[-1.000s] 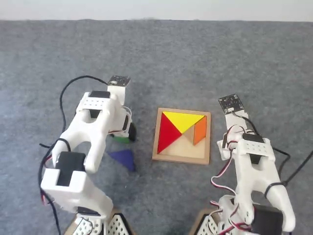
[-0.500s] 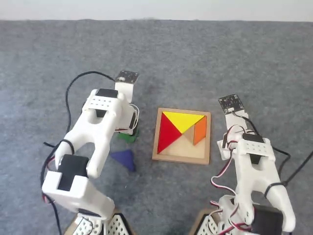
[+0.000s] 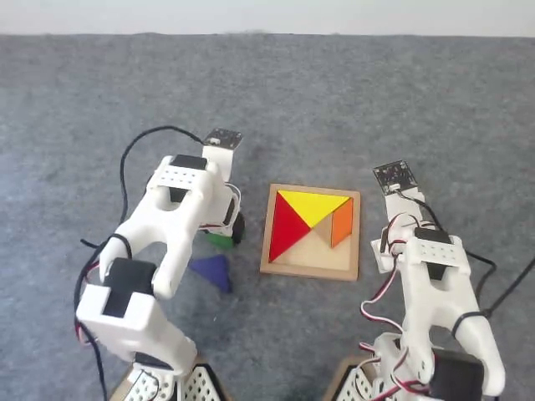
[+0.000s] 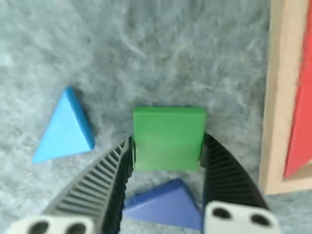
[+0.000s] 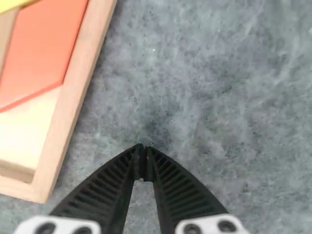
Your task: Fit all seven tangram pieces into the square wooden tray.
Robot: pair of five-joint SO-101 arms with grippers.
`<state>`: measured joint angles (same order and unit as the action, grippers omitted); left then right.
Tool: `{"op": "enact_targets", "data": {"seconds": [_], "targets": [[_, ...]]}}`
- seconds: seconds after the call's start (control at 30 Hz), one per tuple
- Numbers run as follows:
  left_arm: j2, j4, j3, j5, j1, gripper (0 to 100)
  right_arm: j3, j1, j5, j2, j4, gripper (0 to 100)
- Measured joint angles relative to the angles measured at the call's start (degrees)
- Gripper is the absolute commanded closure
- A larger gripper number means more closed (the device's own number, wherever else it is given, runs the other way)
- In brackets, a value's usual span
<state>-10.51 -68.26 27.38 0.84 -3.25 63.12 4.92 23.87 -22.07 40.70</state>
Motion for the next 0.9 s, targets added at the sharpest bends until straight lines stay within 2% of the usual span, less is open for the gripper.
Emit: {"op": "enact_targets", "data": {"seconds": [0.23, 0.37, 0.57, 0.9], "targets": [[-2.29, 0.09, -0.09, -1.85, -0.18, 78, 0.00, 0.00, 0.00, 0.00, 0.00, 99.1], [-4.66, 0.00, -1.93, -2.29, -0.26, 86, 0.00, 0.00, 0.00, 0.00, 0.00, 99.1], [-4.84, -0.09, -2.73, -2.29, -3.08, 91, 0.00, 0.00, 0.00, 0.00, 0.00, 99.1], [-4.84, -0.09, -3.96, -2.29, -5.54, 91, 0.00, 0.00, 0.00, 0.00, 0.00, 99.1]]}}
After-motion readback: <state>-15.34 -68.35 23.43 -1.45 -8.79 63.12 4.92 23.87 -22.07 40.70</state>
